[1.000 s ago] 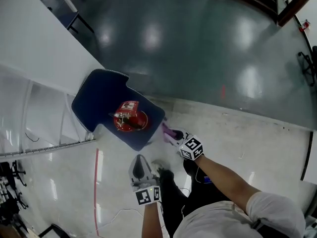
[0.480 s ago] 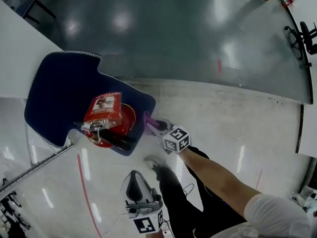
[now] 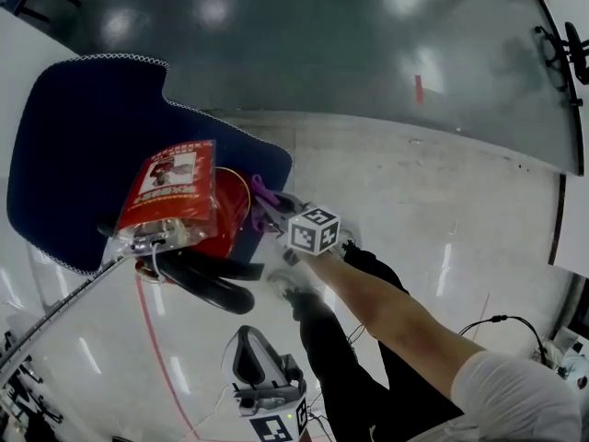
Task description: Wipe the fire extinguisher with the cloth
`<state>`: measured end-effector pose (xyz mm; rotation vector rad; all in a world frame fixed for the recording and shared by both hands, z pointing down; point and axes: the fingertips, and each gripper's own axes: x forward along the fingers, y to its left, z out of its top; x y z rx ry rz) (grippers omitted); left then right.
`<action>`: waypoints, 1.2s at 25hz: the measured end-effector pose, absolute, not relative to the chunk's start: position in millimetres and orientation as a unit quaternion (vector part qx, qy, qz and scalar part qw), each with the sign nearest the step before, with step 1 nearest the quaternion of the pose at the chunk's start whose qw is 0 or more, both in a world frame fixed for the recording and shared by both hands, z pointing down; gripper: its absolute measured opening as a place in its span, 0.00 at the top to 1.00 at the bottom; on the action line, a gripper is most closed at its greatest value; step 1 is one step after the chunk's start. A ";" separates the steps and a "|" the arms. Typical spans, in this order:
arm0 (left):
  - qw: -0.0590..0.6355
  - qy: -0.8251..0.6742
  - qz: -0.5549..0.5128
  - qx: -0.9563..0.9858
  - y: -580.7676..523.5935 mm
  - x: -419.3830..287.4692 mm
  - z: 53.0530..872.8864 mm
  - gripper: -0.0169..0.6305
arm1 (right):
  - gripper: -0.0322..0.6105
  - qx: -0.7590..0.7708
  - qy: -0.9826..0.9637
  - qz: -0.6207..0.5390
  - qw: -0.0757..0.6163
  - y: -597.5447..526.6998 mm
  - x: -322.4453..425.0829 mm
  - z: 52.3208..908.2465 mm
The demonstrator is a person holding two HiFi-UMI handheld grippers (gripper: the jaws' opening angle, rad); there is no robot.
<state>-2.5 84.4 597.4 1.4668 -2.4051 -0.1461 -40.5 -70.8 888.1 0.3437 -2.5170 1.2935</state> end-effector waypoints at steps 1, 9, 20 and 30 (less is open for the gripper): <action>0.156 -0.840 -0.053 0.518 83.1 -5.5 594.5 0.97 | 0.86 0.118 -0.874 0.450 0.140 -70.3 -41.1 883.5; 0.128 -0.830 -0.027 0.542 75.4 -6.3 542.7 0.97 | 0.86 0.081 -0.904 0.406 0.108 -65.1 -46.4 782.6; 0.119 -0.837 -0.042 0.532 110.4 5.9 442.6 0.97 | 0.86 0.039 -0.944 0.307 0.112 -42.1 -43.6 625.8; 0.082 -0.820 -0.045 0.564 141.4 22.7 384.8 0.97 | 0.86 0.037 -0.956 0.259 0.133 -15.4 -26.0 551.2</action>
